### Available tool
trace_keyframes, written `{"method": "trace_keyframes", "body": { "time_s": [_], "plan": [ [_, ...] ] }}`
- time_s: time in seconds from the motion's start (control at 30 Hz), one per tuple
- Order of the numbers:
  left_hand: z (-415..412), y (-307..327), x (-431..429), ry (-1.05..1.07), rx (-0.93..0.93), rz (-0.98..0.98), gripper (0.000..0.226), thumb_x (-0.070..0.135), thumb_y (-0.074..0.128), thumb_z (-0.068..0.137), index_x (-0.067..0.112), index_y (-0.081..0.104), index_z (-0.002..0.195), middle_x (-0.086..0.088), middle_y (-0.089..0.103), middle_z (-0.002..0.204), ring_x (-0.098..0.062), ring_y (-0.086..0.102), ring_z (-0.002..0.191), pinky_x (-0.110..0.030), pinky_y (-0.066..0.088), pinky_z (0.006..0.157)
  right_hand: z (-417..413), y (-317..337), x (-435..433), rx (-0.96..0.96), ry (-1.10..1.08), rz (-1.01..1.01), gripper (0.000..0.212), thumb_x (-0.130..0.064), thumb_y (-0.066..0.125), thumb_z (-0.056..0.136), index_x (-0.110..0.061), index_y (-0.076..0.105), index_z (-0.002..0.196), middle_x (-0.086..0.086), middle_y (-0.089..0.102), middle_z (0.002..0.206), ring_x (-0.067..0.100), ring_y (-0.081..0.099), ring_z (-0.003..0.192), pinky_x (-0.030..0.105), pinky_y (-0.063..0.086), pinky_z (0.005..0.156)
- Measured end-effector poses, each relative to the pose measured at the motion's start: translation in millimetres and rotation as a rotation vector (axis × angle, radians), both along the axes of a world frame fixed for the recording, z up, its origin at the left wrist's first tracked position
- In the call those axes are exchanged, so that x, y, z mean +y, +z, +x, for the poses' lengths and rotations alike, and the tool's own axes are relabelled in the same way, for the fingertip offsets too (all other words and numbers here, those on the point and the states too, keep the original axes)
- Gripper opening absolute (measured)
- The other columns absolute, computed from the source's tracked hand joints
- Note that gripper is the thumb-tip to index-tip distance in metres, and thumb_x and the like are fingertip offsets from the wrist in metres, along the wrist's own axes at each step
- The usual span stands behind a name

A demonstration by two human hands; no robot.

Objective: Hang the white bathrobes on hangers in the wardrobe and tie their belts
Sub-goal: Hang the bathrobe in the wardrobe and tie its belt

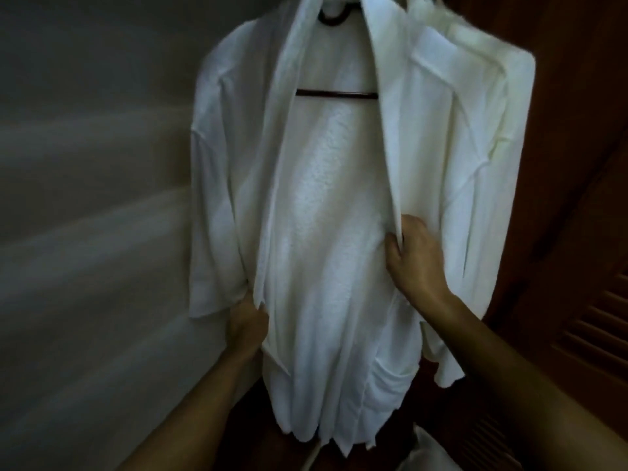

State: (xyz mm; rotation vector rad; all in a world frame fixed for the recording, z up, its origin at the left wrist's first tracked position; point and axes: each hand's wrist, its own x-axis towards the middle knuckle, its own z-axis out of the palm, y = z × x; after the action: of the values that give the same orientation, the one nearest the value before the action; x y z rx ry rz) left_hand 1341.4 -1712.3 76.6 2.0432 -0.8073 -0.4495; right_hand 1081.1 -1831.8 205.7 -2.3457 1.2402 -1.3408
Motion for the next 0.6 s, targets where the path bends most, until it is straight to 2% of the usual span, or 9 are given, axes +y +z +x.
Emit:
{"method": "trace_keyframes", "body": {
  "time_s": [0.07, 0.13, 0.2, 0.3, 0.37, 0.43, 0.5, 0.57, 0.6],
  "plan": [
    [-7.5, 4.8, 12.1, 0.082, 0.076, -0.126, 0.043, 0.019, 0.057, 0.102, 0.01, 0.053, 0.144, -0.01, 0.06, 0.134, -0.032, 0.057, 0.125, -0.035, 0.044, 0.104, 2.2, -14.0, 4.3, 0.003, -0.001, 0.044, 0.018, -0.015, 0.055, 0.101, -0.005, 0.063, 0.113, 0.012, 0.066, 0.103, 0.026, 0.064, 0.09, 0.025, 0.043, 0.077],
    [-25.7, 20.1, 22.4, 0.272, 0.129, -0.245, 0.04, 0.024, 0.064, 0.099, 0.014, 0.054, 0.136, -0.004, 0.063, 0.117, -0.025, 0.061, 0.104, -0.031, 0.045, 0.086, 4.3, -29.5, 8.8, 0.017, 0.0, 0.096, 0.02, -0.014, 0.054, 0.103, -0.004, 0.064, 0.117, 0.013, 0.069, 0.105, 0.028, 0.067, 0.093, 0.024, 0.043, 0.079],
    [-51.2, 26.9, 37.0, 0.343, 0.151, -0.309, 0.033, 0.027, 0.067, 0.097, 0.016, 0.052, 0.125, 0.0, 0.062, 0.106, -0.024, 0.061, 0.094, -0.031, 0.045, 0.079, 6.2, -43.1, 14.4, 0.005, 0.018, 0.152, 0.024, -0.014, 0.053, 0.103, -0.004, 0.065, 0.121, 0.015, 0.071, 0.109, 0.03, 0.068, 0.098, 0.024, 0.043, 0.082],
    [-91.8, -9.6, 52.8, -0.021, 0.132, -0.155, 0.029, 0.031, 0.067, 0.098, 0.022, 0.057, 0.124, 0.006, 0.064, 0.11, -0.019, 0.066, 0.106, -0.032, 0.049, 0.089, 12.8, -53.6, 25.8, 0.009, 0.044, 0.196, 0.026, -0.014, 0.053, 0.103, -0.001, 0.063, 0.123, 0.018, 0.071, 0.111, 0.034, 0.069, 0.098, 0.03, 0.051, 0.086],
    [-97.8, -36.2, 56.1, -0.216, 0.113, 0.012, 0.026, 0.04, 0.064, 0.098, 0.019, 0.064, 0.113, 0.003, 0.069, 0.111, -0.022, 0.067, 0.111, -0.041, 0.054, 0.096, 15.5, -58.8, 31.6, 0.047, 0.047, 0.255, 0.031, -0.015, 0.052, 0.105, 0.002, 0.059, 0.129, 0.02, 0.07, 0.113, 0.036, 0.068, 0.098, 0.028, 0.05, 0.086],
    [-85.3, -41.4, 50.4, -0.289, 0.04, 0.065, 0.05, 0.051, 0.063, 0.095, 0.005, 0.069, 0.114, -0.011, 0.072, 0.112, -0.03, 0.068, 0.11, -0.046, 0.054, 0.096, 13.1, -67.4, 36.4, 0.093, 0.023, 0.321, 0.028, -0.016, 0.052, 0.105, 0.004, 0.061, 0.122, 0.02, 0.071, 0.105, 0.037, 0.068, 0.095, 0.021, 0.039, 0.074],
    [-77.3, -29.7, 44.8, -0.393, -0.051, 0.145, 0.051, 0.047, 0.067, 0.094, 0.0, 0.07, 0.116, -0.018, 0.072, 0.114, -0.033, 0.068, 0.109, -0.037, 0.054, 0.09, 7.6, -80.5, 40.3, 0.104, 0.032, 0.398, 0.025, -0.015, 0.053, 0.104, 0.003, 0.064, 0.118, 0.019, 0.072, 0.106, 0.036, 0.068, 0.098, 0.017, 0.034, 0.072],
    [-74.8, -20.5, 40.7, -0.493, -0.145, 0.229, 0.041, 0.03, 0.07, 0.093, 0.002, 0.068, 0.122, -0.015, 0.071, 0.121, -0.03, 0.066, 0.113, -0.024, 0.045, 0.082, 1.7, -91.5, 48.7, 0.103, 0.04, 0.453, 0.028, -0.012, 0.055, 0.102, 0.002, 0.063, 0.125, 0.018, 0.07, 0.117, 0.032, 0.065, 0.106, 0.006, 0.035, 0.074],
    [-75.2, -19.8, 39.6, -0.539, -0.172, 0.228, 0.045, 0.026, 0.073, 0.09, 0.006, 0.065, 0.129, -0.011, 0.069, 0.126, -0.026, 0.065, 0.116, -0.021, 0.043, 0.083, -1.9, -96.9, 53.2, 0.114, 0.093, 0.475, 0.032, -0.008, 0.056, 0.1, 0.001, 0.06, 0.131, 0.017, 0.068, 0.123, 0.028, 0.063, 0.11, 0.0, 0.034, 0.076]
  ]
}}
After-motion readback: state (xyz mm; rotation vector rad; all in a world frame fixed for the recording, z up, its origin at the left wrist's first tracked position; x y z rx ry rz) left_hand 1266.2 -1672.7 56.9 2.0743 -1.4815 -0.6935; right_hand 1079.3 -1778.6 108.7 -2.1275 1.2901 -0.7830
